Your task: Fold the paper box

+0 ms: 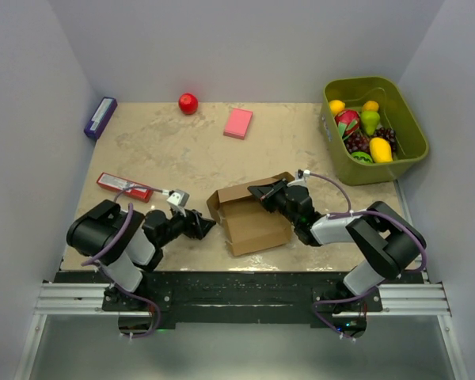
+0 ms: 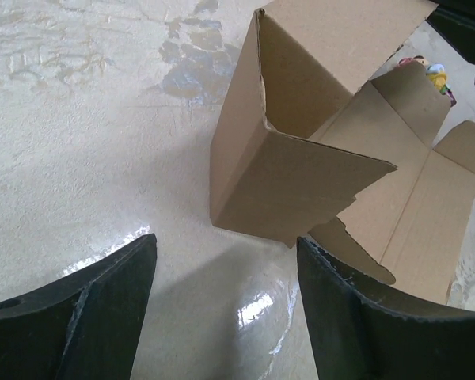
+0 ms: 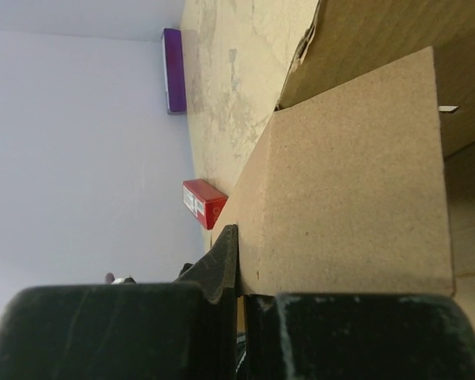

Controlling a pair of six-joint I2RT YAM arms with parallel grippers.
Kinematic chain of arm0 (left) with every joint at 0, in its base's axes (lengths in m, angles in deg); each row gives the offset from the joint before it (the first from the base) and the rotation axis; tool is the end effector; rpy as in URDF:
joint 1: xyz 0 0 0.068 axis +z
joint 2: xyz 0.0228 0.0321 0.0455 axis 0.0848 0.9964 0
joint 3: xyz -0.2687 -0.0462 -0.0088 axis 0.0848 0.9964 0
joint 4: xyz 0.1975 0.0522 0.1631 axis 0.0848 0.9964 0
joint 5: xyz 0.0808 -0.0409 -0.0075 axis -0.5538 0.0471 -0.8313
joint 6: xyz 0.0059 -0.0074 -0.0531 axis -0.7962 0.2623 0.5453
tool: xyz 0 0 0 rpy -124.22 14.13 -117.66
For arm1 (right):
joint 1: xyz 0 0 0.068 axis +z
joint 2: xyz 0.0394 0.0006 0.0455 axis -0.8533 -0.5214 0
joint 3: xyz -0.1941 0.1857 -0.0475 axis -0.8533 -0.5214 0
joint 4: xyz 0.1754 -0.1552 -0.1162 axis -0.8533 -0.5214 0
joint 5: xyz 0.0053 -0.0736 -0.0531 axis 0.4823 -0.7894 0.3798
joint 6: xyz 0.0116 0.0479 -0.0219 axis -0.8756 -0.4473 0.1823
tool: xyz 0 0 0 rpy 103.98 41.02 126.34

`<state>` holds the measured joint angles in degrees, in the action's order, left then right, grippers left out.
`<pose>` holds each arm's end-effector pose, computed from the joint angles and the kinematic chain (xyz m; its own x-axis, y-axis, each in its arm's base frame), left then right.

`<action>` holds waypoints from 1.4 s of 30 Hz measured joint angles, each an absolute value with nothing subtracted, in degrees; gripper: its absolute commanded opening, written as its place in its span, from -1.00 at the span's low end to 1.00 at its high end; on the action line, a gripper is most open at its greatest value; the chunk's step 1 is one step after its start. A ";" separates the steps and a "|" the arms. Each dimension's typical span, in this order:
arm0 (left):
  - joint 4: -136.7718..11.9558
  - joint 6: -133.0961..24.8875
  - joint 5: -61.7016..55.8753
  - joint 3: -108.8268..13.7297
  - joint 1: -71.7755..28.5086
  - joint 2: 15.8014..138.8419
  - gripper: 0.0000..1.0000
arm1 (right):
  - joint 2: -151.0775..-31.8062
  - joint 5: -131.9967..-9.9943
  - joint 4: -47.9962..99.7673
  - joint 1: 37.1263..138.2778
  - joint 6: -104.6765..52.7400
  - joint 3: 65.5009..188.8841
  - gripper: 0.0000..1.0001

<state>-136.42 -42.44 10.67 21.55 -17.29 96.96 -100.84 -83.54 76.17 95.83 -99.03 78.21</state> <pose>0.1781 -0.0868 0.1002 -0.5015 -0.1913 -0.8437 0.5263 0.7066 -0.4730 0.2329 0.1733 0.1573 -0.5630 0.8041 -0.1910 0.0970 0.2937 0.9509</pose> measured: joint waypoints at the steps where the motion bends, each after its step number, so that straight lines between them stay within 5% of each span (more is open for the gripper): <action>1: -137.27 -42.44 10.89 21.51 -17.29 97.70 0.49 | -100.84 -83.54 76.17 95.76 -99.01 78.19 -1.00; 42: -133.08 -50.50 0.95 9.42 -26.97 102.80 0.08 | -101.97 -82.54 78.77 95.15 -97.76 78.23 -1.00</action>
